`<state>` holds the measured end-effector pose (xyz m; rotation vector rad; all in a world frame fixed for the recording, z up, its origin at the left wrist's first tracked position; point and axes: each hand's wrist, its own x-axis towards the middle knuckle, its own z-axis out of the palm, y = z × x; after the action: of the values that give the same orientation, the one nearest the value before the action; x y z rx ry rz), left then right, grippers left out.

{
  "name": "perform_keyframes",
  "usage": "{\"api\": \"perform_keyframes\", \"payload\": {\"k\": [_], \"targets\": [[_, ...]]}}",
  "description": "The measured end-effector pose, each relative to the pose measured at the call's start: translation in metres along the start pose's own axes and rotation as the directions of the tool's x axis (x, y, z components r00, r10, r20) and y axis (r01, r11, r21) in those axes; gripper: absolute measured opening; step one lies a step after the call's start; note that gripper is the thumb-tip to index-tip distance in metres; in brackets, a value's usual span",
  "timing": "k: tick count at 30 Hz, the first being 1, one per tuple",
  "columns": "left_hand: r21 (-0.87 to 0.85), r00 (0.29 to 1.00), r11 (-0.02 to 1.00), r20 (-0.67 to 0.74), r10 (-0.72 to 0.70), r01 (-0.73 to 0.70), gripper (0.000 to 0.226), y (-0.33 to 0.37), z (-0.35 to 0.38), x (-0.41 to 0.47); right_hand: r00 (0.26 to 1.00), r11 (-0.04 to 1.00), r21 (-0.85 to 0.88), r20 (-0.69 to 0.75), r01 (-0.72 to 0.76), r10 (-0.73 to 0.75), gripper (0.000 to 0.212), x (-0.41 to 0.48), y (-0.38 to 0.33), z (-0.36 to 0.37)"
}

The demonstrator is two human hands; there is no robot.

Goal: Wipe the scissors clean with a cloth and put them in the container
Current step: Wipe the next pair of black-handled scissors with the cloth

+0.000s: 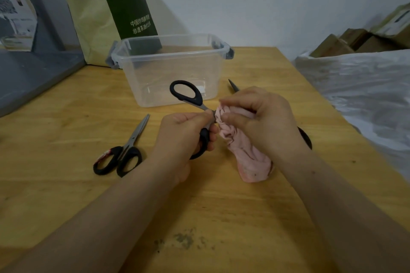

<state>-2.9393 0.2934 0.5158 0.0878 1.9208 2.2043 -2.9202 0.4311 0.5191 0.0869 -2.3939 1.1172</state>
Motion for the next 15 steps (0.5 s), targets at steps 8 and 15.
{"api": "perform_keyframes", "payload": {"k": [8, 15], "targets": [[0.036, 0.999, 0.999, -0.049, 0.017, -0.015, 0.027, -0.005, 0.002, 0.000, 0.996, 0.995, -0.064, 0.028, 0.081, -0.080, 0.008, 0.000, -0.003, 0.008], [0.082, 0.992, 0.993, -0.082, 0.094, -0.087, 0.030, -0.008, 0.007, -0.001, 0.998, 0.999, -0.018, -0.055, 0.037, -0.038, 0.006, -0.001, -0.005, 0.012]]}}
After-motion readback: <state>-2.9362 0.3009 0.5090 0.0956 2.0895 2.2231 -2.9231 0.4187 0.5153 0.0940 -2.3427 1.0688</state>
